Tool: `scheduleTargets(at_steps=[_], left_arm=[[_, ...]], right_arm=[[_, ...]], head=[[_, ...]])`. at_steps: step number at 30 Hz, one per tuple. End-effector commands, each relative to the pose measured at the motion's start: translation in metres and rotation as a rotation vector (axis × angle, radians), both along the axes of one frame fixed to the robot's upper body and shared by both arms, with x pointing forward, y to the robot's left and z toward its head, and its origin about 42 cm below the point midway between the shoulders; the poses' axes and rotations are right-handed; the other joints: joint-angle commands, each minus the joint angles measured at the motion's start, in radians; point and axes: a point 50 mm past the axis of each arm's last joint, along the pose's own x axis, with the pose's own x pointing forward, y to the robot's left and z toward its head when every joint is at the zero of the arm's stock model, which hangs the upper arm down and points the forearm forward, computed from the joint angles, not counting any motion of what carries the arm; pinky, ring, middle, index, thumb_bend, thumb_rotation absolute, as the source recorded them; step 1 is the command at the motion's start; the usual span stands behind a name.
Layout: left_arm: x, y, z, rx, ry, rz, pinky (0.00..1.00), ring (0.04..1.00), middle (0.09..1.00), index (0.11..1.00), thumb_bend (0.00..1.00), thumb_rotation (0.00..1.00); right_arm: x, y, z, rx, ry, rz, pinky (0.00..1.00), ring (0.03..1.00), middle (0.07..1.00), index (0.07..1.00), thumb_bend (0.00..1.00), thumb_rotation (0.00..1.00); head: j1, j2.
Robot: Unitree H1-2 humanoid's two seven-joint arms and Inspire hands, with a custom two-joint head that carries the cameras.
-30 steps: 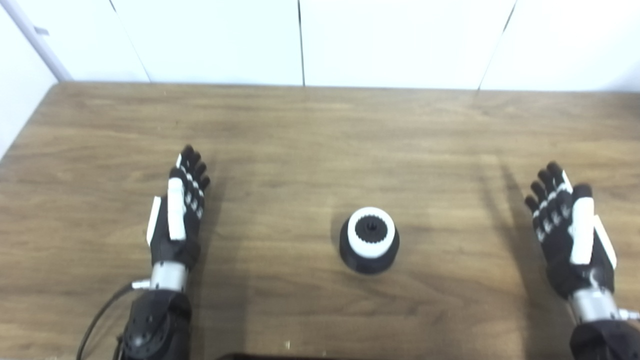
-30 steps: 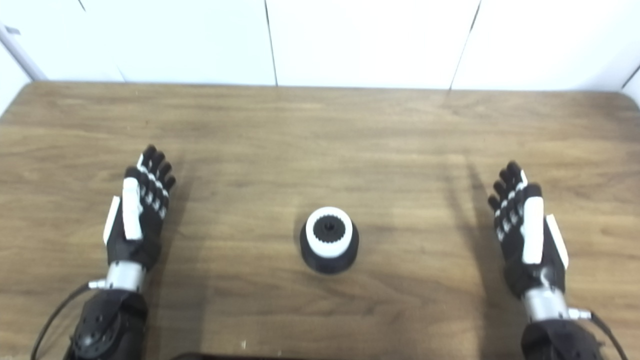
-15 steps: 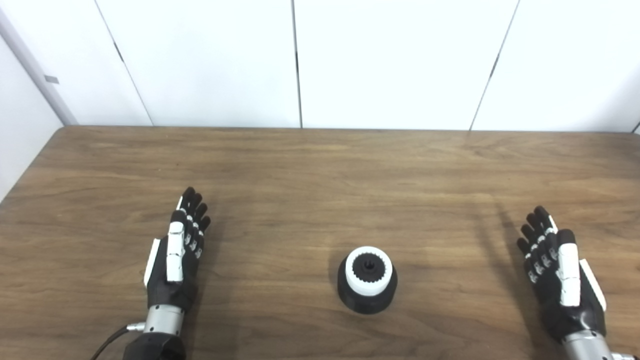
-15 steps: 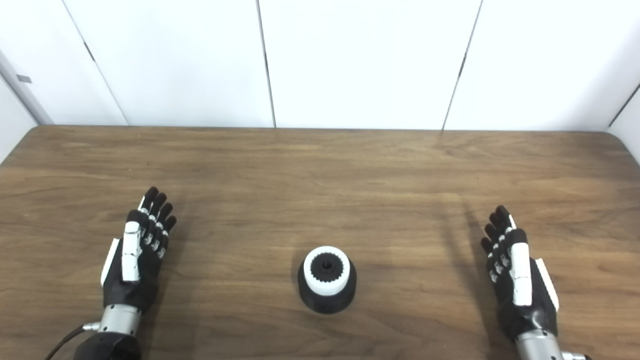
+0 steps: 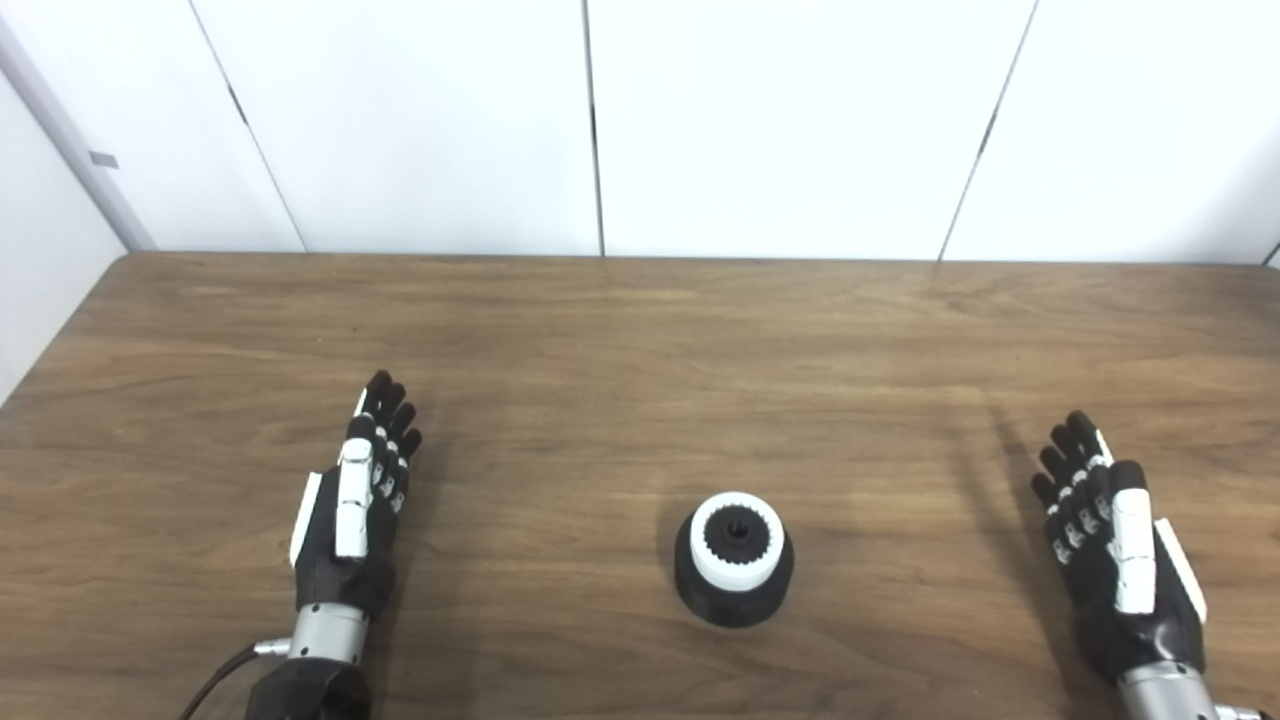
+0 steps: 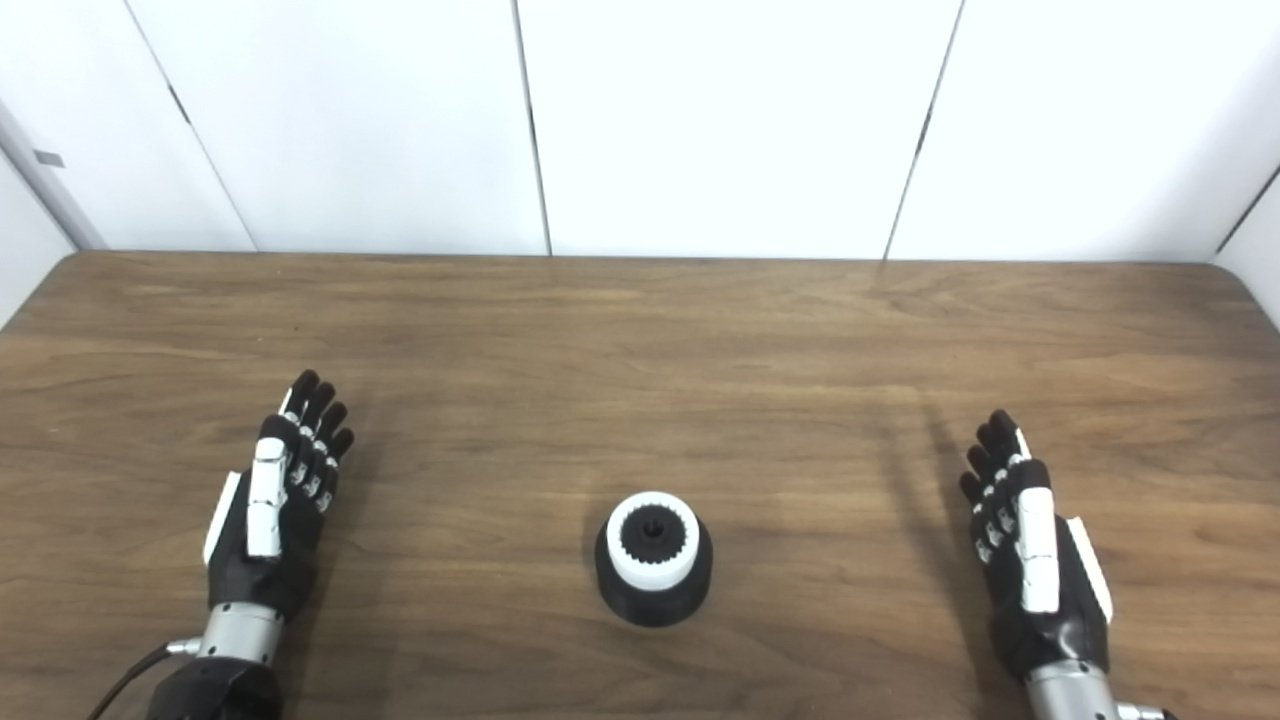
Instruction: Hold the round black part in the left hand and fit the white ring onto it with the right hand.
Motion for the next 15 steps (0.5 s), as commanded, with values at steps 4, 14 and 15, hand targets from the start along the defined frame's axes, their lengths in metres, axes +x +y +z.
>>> scheduleTargets(at_steps=[4,14,15], left_arm=[[0.0012,0.0020,-0.0006,0.006,-0.008,-0.003,1.00,1.000,1.000,1.000,0.43,0.93],[0.0011,0.0033,-0.0007,0.007,-0.017,0.000,1.00,1.000,1.000,1.000,0.43,0.95],[0.0011,0.0033,-0.0008,0.007,-0.017,0.002,1.00,1.000,1.000,1.000,0.43,0.95]], right_arm=[[0.0081,0.0058,0.0055,-0.015,-0.056,0.010,1.00,1.000,1.000,1.000,0.51,1.00],[0.0078,0.0069,0.0056,-0.020,-0.052,0.008,1.00,1.000,1.000,1.000,0.53,1.00],[0.0076,0.0069,0.0056,-0.021,-0.052,0.009,1.00,1.000,1.000,1.000,0.53,1.00]], head=[[-0.005,0.002],[-0.007,0.001],[-0.007,0.001]])
